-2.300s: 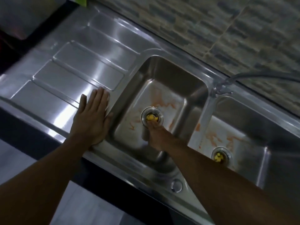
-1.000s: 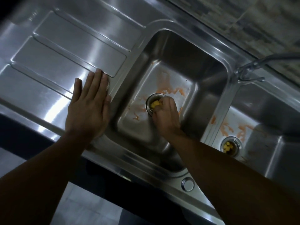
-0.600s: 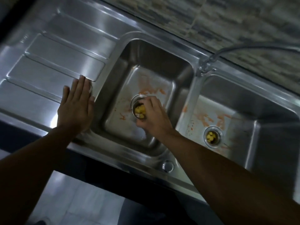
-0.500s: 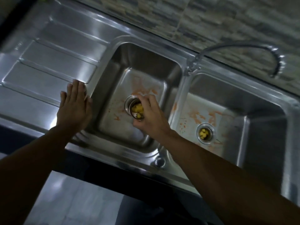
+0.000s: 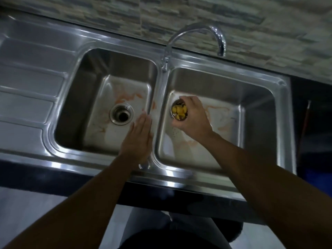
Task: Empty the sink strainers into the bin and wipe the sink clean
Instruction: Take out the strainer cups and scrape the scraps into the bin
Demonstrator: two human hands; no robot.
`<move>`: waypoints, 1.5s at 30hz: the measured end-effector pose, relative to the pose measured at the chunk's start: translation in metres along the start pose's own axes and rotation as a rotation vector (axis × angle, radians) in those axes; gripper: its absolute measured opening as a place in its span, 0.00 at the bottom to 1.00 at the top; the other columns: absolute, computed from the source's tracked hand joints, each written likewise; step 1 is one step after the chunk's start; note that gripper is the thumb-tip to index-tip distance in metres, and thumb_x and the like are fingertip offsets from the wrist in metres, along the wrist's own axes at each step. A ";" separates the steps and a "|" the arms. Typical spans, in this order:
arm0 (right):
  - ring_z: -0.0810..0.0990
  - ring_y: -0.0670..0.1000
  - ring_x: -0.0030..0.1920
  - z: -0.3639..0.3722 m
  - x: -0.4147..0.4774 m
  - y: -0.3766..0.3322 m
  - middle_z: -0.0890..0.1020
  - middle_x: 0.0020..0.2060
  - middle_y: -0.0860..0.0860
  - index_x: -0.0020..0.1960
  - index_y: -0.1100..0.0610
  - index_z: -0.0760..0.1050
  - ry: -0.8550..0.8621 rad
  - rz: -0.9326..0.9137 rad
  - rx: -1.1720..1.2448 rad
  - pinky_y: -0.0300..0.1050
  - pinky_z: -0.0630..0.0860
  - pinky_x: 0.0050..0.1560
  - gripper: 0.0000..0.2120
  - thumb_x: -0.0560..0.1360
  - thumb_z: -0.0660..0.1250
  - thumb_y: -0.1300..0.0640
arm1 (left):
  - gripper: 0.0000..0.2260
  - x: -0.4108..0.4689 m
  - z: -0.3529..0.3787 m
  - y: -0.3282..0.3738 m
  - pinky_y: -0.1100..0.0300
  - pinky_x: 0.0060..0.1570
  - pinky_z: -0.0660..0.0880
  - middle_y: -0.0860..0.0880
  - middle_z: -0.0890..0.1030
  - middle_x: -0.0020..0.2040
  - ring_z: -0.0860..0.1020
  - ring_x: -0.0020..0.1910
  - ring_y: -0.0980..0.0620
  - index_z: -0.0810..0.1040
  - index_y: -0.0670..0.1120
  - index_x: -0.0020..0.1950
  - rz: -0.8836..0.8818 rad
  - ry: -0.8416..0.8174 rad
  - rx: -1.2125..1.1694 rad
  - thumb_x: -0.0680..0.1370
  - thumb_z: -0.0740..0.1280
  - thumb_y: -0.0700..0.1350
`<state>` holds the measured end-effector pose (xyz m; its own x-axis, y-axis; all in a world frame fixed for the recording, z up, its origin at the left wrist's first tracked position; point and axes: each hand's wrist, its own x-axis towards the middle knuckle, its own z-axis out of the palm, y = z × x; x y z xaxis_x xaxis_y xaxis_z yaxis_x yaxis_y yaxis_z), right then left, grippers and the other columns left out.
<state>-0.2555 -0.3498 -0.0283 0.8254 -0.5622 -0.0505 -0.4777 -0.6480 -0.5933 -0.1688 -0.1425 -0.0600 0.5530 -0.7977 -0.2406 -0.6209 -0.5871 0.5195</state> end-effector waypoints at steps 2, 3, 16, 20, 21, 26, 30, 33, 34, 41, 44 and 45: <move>0.69 0.53 0.65 -0.002 -0.008 0.024 0.73 0.64 0.53 0.71 0.55 0.71 -0.066 0.064 -0.049 0.49 0.72 0.65 0.38 0.65 0.79 0.47 | 0.27 0.014 0.006 0.010 0.48 0.82 0.44 0.46 0.43 0.84 0.39 0.82 0.50 0.43 0.46 0.83 -0.001 0.059 -0.004 0.86 0.50 0.49; 0.69 0.53 0.67 0.000 -0.012 0.036 0.73 0.66 0.53 0.72 0.55 0.69 -0.103 0.092 -0.050 0.48 0.71 0.66 0.40 0.65 0.79 0.45 | 0.27 0.023 0.008 0.013 0.48 0.81 0.44 0.47 0.43 0.84 0.40 0.82 0.49 0.42 0.46 0.83 0.004 0.076 0.008 0.86 0.49 0.49; 0.67 0.56 0.71 0.083 -0.043 0.123 0.68 0.71 0.55 0.77 0.56 0.63 -0.328 0.137 -0.037 0.43 0.65 0.71 0.42 0.70 0.78 0.45 | 0.26 0.070 0.022 0.027 0.49 0.82 0.48 0.39 0.53 0.82 0.49 0.82 0.43 0.54 0.37 0.81 0.059 0.194 0.112 0.85 0.48 0.48; 0.65 0.55 0.72 0.097 -0.045 0.129 0.67 0.71 0.54 0.77 0.55 0.62 -0.315 0.174 -0.025 0.47 0.67 0.71 0.42 0.70 0.78 0.47 | 0.25 0.072 0.023 0.027 0.48 0.81 0.50 0.38 0.53 0.82 0.50 0.82 0.43 0.54 0.37 0.81 0.063 0.214 0.129 0.85 0.49 0.48; 0.64 0.54 0.72 0.100 -0.046 0.130 0.66 0.72 0.55 0.77 0.55 0.62 -0.310 0.180 -0.021 0.47 0.67 0.71 0.42 0.70 0.78 0.47 | 0.25 0.072 0.024 0.027 0.47 0.81 0.50 0.38 0.54 0.82 0.50 0.82 0.43 0.55 0.37 0.81 0.070 0.220 0.128 0.85 0.49 0.47; 0.66 0.55 0.72 0.108 -0.052 0.133 0.65 0.72 0.55 0.78 0.56 0.60 -0.289 0.176 0.035 0.46 0.68 0.72 0.44 0.70 0.78 0.49 | 0.26 0.073 0.027 0.022 0.48 0.81 0.51 0.39 0.52 0.82 0.48 0.83 0.44 0.53 0.38 0.81 0.076 0.224 0.121 0.86 0.47 0.49; 0.65 0.50 0.72 0.099 -0.052 0.132 0.64 0.73 0.51 0.78 0.51 0.58 -0.253 0.179 0.104 0.37 0.66 0.69 0.46 0.69 0.75 0.36 | 0.26 0.074 0.028 0.020 0.47 0.81 0.51 0.40 0.53 0.82 0.49 0.83 0.45 0.53 0.39 0.81 0.085 0.240 0.113 0.86 0.46 0.50; 0.69 0.47 0.68 0.092 -0.046 0.134 0.70 0.71 0.51 0.75 0.52 0.63 0.057 0.363 0.252 0.29 0.68 0.65 0.31 0.78 0.62 0.37 | 0.26 0.074 0.029 0.019 0.46 0.81 0.53 0.41 0.53 0.83 0.49 0.83 0.45 0.53 0.39 0.81 0.083 0.244 0.099 0.86 0.47 0.49; 0.73 0.50 0.66 0.090 -0.043 0.136 0.73 0.69 0.53 0.73 0.55 0.66 0.133 0.445 0.270 0.37 0.73 0.65 0.26 0.81 0.58 0.40 | 0.25 0.074 0.029 0.019 0.46 0.81 0.53 0.41 0.52 0.83 0.48 0.83 0.45 0.53 0.39 0.82 0.082 0.243 0.099 0.86 0.47 0.49; 0.68 0.62 0.72 0.076 -0.044 0.180 0.72 0.70 0.62 0.71 0.61 0.70 -0.356 0.347 -0.227 0.55 0.64 0.75 0.21 0.79 0.60 0.57 | 0.25 0.075 0.030 0.019 0.46 0.81 0.53 0.39 0.53 0.82 0.49 0.82 0.42 0.54 0.37 0.81 0.102 0.243 0.112 0.86 0.50 0.46; 0.60 0.61 0.78 0.081 -0.050 0.184 0.70 0.73 0.62 0.72 0.60 0.70 -0.393 0.285 -0.373 0.54 0.53 0.80 0.22 0.82 0.56 0.53 | 0.25 0.075 0.030 0.019 0.45 0.80 0.54 0.38 0.53 0.82 0.49 0.82 0.42 0.54 0.37 0.81 0.102 0.244 0.109 0.86 0.50 0.46; 0.59 0.60 0.78 0.082 -0.051 0.184 0.70 0.74 0.61 0.72 0.60 0.70 -0.380 0.292 -0.385 0.54 0.51 0.80 0.22 0.82 0.56 0.52 | 0.25 0.074 0.029 0.019 0.45 0.80 0.54 0.38 0.53 0.82 0.49 0.82 0.42 0.53 0.37 0.81 0.102 0.243 0.106 0.86 0.49 0.46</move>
<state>-0.3611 -0.3980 -0.2010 0.6597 -0.5676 -0.4925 -0.7160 -0.6738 -0.1826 -0.1558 -0.2173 -0.0918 0.5937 -0.8045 0.0188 -0.7277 -0.5268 0.4393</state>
